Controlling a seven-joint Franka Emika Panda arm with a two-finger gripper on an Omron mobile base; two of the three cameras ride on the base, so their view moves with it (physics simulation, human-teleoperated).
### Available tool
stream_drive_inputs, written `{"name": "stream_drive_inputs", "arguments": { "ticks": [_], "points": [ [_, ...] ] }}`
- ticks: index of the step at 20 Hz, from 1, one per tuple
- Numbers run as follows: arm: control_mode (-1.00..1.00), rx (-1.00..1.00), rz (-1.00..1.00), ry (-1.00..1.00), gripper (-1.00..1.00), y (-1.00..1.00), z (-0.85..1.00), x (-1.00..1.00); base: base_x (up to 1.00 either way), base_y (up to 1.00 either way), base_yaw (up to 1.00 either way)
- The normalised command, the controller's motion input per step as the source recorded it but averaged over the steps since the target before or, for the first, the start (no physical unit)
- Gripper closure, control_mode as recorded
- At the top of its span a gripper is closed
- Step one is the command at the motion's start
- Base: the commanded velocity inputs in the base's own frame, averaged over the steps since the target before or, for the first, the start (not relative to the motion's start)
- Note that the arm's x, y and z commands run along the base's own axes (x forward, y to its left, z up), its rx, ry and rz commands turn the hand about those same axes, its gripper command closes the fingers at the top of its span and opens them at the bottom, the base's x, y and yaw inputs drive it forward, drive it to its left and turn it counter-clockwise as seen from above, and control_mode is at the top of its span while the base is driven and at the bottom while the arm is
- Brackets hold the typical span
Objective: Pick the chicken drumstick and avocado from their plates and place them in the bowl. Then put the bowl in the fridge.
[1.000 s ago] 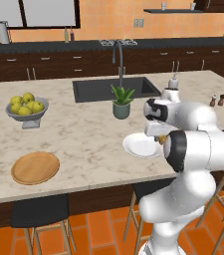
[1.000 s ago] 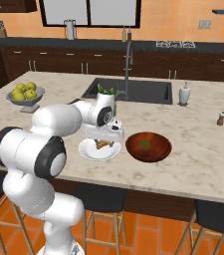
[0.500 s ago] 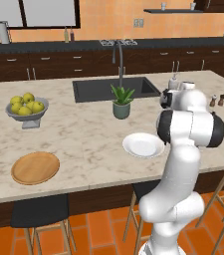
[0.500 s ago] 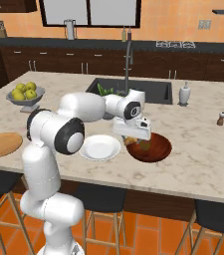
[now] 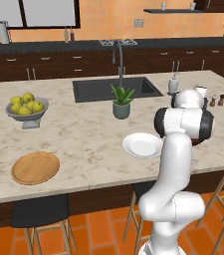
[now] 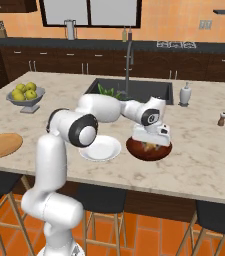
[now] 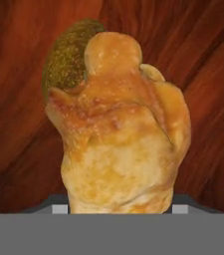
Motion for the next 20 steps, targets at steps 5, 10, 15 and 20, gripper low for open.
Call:
{"name": "stream_drive_inputs", "arguments": {
  "ticks": [5, 10, 15, 20],
  "points": [
    [-1.0, 0.0, 0.0, 0.0, 1.0, -0.16, -0.34, 0.23, 0.0, 0.0, 0.0],
    [-1.0, -0.12, 0.0, -0.11, -1.0, 0.55, -0.31, -0.67, 0.0, 0.0, 0.0],
    [-1.0, -0.06, 0.0, -0.22, -1.0, 0.33, 0.11, -0.41, 0.0, 0.0, 0.0],
    [-1.0, 0.0, -0.09, -0.35, -1.0, 0.02, 0.63, -0.62, 0.0, 0.0, 0.0]
  ]
}}
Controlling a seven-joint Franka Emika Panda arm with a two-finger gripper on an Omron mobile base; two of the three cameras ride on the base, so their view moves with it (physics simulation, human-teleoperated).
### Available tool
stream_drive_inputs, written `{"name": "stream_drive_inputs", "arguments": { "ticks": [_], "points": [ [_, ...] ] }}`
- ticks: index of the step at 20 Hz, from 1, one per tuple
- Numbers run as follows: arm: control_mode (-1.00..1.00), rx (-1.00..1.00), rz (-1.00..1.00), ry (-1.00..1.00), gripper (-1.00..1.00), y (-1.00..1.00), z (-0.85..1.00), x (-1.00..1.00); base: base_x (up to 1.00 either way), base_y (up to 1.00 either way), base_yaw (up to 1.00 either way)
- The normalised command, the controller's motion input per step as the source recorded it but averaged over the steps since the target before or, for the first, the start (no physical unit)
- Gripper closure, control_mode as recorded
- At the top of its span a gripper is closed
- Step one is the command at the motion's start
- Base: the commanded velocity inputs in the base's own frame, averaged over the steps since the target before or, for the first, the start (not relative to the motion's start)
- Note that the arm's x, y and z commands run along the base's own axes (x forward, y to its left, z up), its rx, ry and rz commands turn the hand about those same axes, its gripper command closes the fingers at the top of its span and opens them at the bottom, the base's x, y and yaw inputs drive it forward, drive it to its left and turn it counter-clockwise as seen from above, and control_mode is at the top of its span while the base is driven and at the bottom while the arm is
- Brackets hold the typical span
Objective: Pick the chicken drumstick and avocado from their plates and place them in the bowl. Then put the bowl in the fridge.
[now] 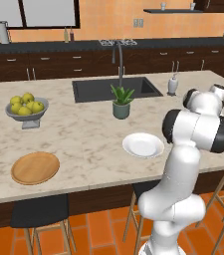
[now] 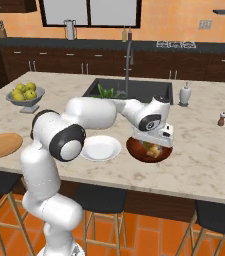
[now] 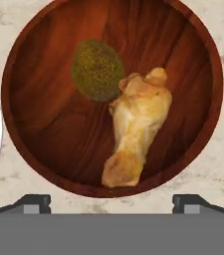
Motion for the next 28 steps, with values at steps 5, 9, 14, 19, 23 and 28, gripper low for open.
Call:
{"name": "stream_drive_inputs", "arguments": {
  "ticks": [5, 9, 14, 19, 23, 28],
  "points": [
    [-1.0, 0.02, -0.35, -0.1, -1.0, -0.05, 0.74, -0.61, 0.0, 0.0, 0.0],
    [-1.0, 0.15, -0.42, 0.11, -1.0, -0.34, 0.26, -0.56, 0.0, 0.0, 0.0],
    [-1.0, 0.21, -0.43, -0.01, -1.0, -0.15, -0.17, -0.48, 0.0, 0.0, 0.0],
    [-1.0, 0.03, -0.1, 0.01, -1.0, 0.0, -0.16, 0.39, 0.0, 0.0, 0.0],
    [-1.0, 0.04, 0.0, 0.0, -1.0, 0.0, -0.33, 0.35, 0.0, 0.0, 0.0],
    [-1.0, 0.08, 0.0, 0.0, -1.0, -0.31, -0.25, 0.27, 0.0, 0.0, 0.0]
  ]
}}
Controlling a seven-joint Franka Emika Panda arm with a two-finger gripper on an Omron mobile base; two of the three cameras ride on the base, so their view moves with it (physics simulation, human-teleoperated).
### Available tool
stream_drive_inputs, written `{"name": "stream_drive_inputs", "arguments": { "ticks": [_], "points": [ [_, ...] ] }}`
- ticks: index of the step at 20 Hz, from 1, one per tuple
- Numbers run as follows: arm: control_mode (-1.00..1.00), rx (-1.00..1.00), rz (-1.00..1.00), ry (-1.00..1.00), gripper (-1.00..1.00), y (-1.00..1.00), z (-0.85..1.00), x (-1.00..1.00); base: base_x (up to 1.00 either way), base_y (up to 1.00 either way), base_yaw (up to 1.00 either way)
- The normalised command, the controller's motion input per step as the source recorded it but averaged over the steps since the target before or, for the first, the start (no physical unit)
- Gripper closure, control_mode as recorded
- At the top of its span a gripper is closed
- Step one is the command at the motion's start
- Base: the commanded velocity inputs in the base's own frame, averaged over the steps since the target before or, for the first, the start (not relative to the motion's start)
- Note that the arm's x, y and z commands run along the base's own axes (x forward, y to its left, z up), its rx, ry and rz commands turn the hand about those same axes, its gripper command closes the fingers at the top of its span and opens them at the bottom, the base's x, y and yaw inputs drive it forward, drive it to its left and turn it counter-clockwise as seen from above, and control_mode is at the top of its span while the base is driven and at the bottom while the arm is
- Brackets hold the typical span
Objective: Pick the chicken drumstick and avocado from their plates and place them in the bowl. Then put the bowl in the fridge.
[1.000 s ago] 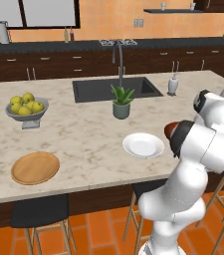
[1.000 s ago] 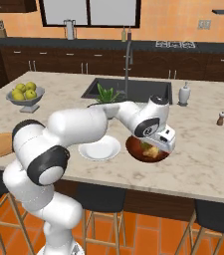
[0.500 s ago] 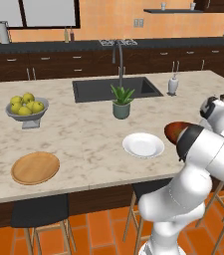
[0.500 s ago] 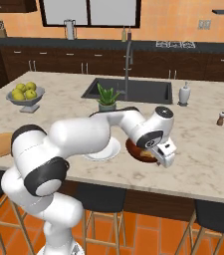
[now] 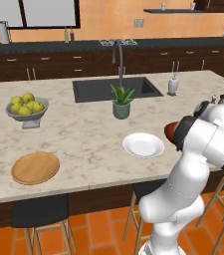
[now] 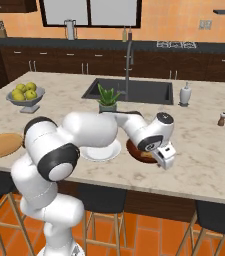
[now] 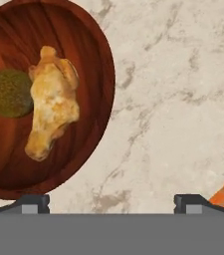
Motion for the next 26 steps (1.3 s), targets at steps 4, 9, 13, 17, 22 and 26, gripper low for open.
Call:
{"name": "stream_drive_inputs", "arguments": {
  "ticks": [4, 9, 13, 17, 22, 26],
  "points": [
    [-1.0, 0.14, 0.0, 0.0, -1.0, -0.2, -0.23, 0.2, 0.0, 0.0, 0.0],
    [-1.0, 0.0, 0.0, 0.06, -1.0, -0.01, -0.18, 0.37, 0.0, 0.0, 0.0],
    [-1.0, 0.0, 0.0, 0.08, -1.0, 0.0, -0.33, 0.38, 0.0, 0.0, 0.0],
    [-1.0, 0.0, 0.0, 0.09, -1.0, 0.0, -0.43, 0.28, 0.0, 0.0, 0.0],
    [-1.0, 0.0, 0.0, 0.08, 1.0, 0.01, -0.39, 0.26, 0.0, 0.0, 0.0],
    [-1.0, 0.0, 0.0, 0.0, 1.0, 0.01, -0.14, 0.19, 0.0, 0.0, 0.0]
  ]
}}
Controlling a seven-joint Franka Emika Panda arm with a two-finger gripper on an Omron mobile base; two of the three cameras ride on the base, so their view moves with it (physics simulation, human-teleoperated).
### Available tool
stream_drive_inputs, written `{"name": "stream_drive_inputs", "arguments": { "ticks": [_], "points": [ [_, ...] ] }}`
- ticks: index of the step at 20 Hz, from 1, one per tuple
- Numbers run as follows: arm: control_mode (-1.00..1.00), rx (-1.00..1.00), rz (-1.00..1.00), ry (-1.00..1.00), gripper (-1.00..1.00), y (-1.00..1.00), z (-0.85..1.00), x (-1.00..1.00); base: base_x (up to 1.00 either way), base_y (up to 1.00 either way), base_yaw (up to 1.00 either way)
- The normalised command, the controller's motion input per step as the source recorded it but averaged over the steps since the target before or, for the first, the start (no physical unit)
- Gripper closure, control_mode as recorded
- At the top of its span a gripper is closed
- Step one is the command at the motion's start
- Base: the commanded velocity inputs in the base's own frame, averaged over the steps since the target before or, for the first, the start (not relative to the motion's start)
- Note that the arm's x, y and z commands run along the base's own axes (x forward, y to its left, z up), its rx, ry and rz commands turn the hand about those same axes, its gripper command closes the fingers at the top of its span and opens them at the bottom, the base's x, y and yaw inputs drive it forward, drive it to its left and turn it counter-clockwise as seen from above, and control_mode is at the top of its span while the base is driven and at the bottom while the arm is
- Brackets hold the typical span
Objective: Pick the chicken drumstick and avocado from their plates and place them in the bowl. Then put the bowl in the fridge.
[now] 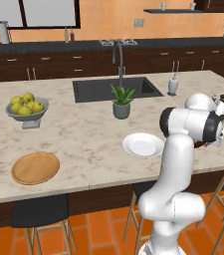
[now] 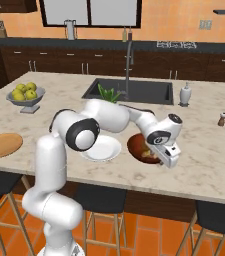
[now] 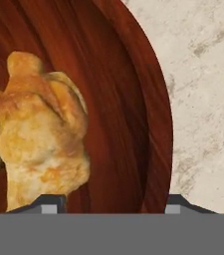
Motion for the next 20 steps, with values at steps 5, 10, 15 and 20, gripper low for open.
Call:
{"name": "stream_drive_inputs", "arguments": {
  "ticks": [5, 10, 15, 20],
  "points": [
    [-1.0, -0.01, -0.05, 0.0, 1.0, 0.15, -0.07, 0.3, 0.0, 0.0, 0.0],
    [-1.0, 0.0, -0.09, 0.0, 1.0, 0.12, 0.01, 0.16, 0.0, 0.0, 0.0],
    [-1.0, 0.1, -0.24, -0.16, 1.0, 0.08, 0.37, -0.34, 0.0, 0.0, 0.0],
    [-1.0, -0.02, -0.06, -0.23, 1.0, 0.51, 0.97, -0.53, 0.0, 0.0, 0.0]
  ]
}}
